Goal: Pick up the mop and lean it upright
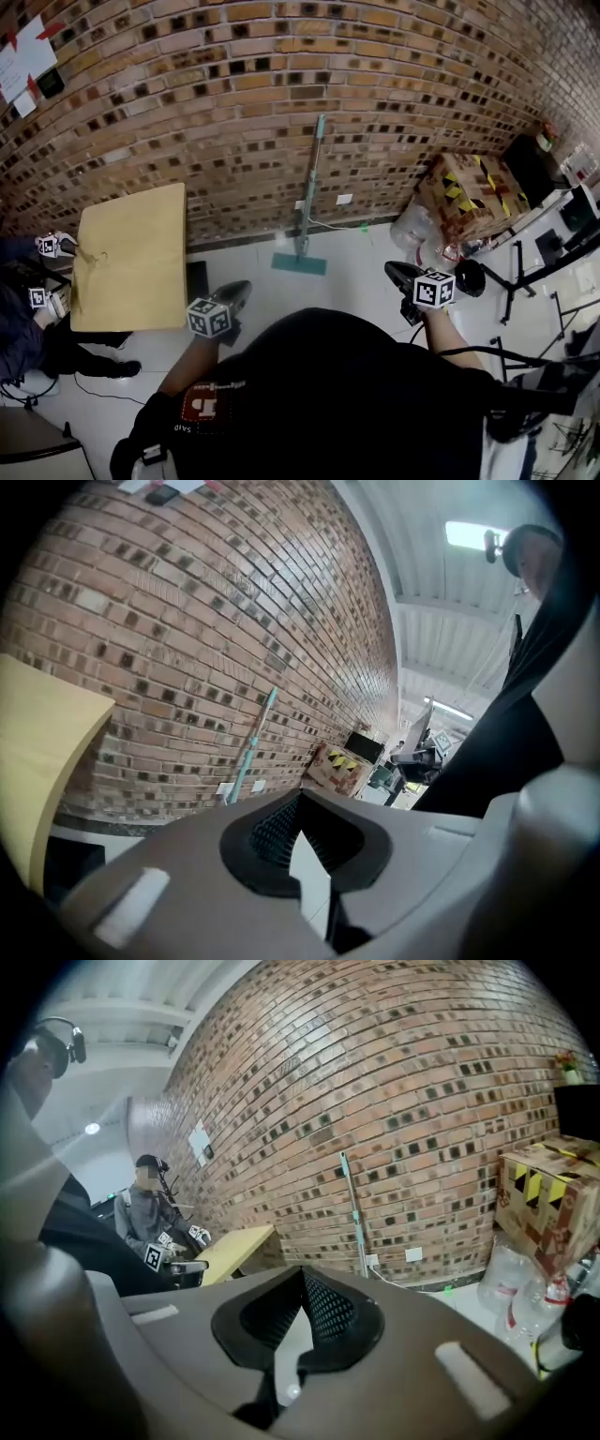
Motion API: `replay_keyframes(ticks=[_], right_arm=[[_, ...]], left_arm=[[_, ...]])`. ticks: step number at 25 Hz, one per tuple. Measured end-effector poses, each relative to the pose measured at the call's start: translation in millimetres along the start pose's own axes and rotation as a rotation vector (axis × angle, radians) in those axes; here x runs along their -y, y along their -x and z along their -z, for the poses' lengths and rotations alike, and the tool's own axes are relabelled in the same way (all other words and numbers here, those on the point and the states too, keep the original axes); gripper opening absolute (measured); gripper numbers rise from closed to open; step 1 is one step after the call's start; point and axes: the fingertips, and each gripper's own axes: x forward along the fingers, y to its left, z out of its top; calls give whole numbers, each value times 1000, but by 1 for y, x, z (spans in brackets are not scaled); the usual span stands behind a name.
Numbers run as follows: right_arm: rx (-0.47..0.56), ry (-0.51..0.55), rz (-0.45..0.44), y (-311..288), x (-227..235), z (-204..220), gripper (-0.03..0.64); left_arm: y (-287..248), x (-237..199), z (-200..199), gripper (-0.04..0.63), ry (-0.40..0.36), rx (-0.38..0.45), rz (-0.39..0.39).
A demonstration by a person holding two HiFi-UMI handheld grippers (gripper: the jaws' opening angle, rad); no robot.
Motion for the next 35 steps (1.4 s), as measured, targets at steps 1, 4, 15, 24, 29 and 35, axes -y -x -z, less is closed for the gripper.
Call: replay_keyframes(ticks=[1,4,15,24,29,35], right_arm=[[-8,0,2,-8,-1,-4,14],[-37,-2,10,-26,1,-13,14],[-77,37,-108,-103,88,-62,14],[-158,237,-285,-163,183,-149,14],[-170,211,-345,-187,206,-165,14],[-172,194,-325,-211,213,-170,14]], left_arm=[[-3,-10,-5,0,-1,-5,1],[-14,-27,-12,0,14,-14,7],[-100,-43,-45,0,-22,-44,-54],[-206,-27,-93,0,67,12,-225],[-246,-19,-119,0,57,13,-230],[-280,-45,-131,0,7,-45,-164]])
